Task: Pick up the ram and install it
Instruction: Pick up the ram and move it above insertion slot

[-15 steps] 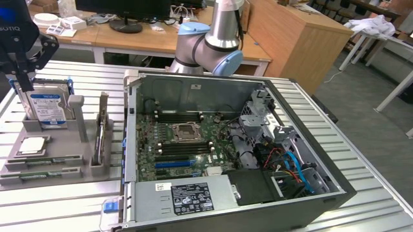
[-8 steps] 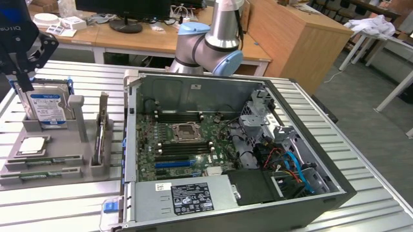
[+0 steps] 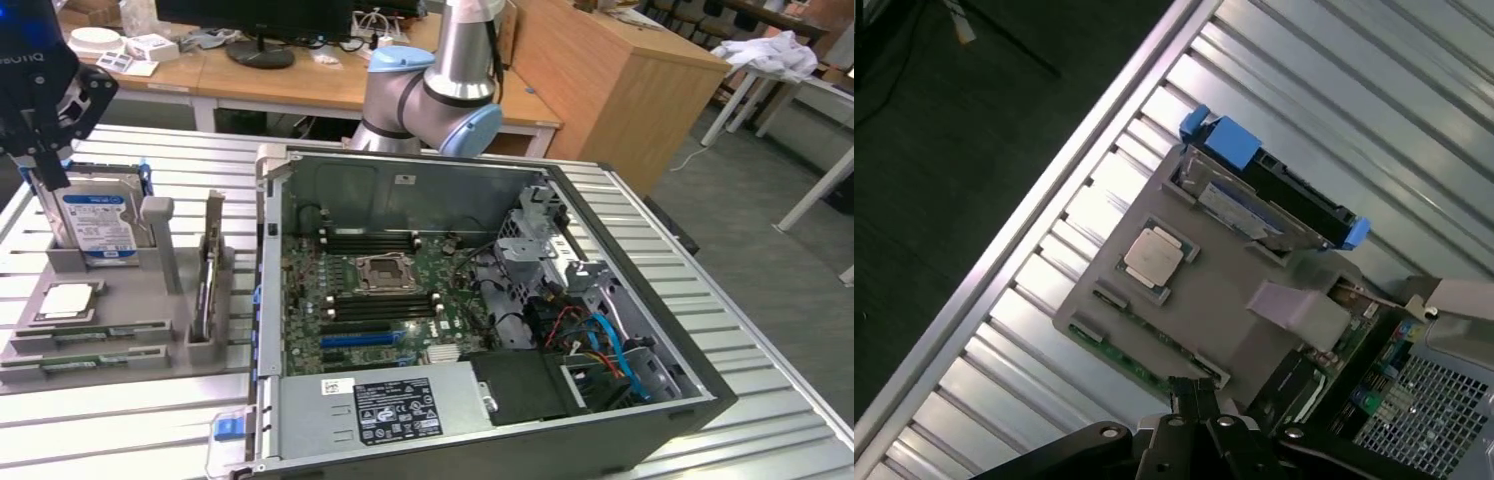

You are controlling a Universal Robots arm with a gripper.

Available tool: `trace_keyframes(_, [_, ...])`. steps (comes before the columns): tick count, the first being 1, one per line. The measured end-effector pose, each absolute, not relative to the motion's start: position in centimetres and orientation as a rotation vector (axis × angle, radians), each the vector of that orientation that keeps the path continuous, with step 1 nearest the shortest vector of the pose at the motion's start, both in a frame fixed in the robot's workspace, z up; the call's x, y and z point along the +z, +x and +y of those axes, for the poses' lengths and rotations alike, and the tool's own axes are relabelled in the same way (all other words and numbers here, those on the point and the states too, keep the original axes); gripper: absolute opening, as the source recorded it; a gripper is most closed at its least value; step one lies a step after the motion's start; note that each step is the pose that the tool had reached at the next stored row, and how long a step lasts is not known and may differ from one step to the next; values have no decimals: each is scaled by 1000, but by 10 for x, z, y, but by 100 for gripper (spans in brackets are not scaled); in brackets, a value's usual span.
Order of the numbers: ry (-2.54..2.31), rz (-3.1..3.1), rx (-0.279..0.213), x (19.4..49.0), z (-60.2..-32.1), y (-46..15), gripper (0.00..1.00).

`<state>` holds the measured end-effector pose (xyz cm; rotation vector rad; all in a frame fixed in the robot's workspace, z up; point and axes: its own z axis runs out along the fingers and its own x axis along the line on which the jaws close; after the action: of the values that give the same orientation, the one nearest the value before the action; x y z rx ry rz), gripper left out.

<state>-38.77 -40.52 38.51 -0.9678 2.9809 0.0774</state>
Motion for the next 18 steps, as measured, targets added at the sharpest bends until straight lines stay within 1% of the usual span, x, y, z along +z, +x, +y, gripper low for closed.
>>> trace_keyframes(18, [-1342, 2840, 76, 385, -403, -388, 11])
